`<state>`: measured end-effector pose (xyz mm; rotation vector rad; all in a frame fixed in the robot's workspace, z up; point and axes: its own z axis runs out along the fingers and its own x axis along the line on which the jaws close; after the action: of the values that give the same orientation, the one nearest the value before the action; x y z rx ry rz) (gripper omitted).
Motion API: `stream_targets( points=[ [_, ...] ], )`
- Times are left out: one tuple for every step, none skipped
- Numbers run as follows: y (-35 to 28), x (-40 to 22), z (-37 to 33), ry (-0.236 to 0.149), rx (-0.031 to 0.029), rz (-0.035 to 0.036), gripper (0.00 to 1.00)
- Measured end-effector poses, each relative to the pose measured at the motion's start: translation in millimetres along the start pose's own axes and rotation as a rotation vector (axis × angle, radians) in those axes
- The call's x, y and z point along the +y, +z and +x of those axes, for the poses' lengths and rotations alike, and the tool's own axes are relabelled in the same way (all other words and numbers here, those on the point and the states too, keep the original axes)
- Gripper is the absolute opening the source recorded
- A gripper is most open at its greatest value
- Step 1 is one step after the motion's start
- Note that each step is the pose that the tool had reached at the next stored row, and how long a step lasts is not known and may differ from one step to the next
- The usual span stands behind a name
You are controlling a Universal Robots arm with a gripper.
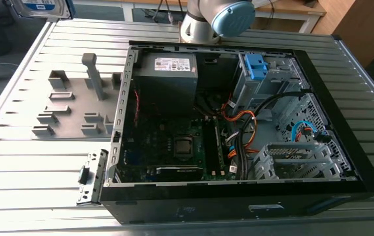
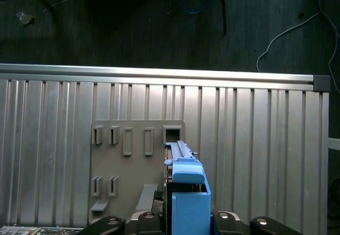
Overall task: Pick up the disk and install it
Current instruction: 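Pick up the disk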
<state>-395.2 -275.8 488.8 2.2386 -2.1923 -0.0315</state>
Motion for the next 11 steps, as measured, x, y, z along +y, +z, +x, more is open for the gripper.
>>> stream_targets(
  points=[
    [-0.9, 0.0, 0.0, 0.000, 0.0000, 0.0000, 0.36],
    [-1.9, 0.0, 0.0, 0.000, 0.0000, 0.0000, 0.36],
    [-3.0, 0.1, 0.0, 0.000, 0.0000, 0.0000, 0.36],
    [-4.0, 0.1, -0.1, 0.000, 0.0000, -0.0001, 0.36],
    [-4.9, 0.1, 0.0, 0.000, 0.0000, -0.0001, 0.36],
    [-5.7, 0.1, 0.0, 0.000, 0.0000, -0.0001, 0.36],
    [-6.6, 0.1, -0.1, 0.000, 0.0000, -0.0001, 0.36],
    [-7.6, 0.1, -0.1, 0.000, 0.0000, -0.0001, 0.36],
    [-8.8, 0.2, -0.1, 0.000, 0.0000, -0.0001, 0.36],
    [-9.9, 0.2, -0.1, 0.000, 0.0000, -0.0001, 0.36],
    [-11.2, 0.2, -0.1, 0.000, 0.0000, 0.0000, 0.36]
  ],
)
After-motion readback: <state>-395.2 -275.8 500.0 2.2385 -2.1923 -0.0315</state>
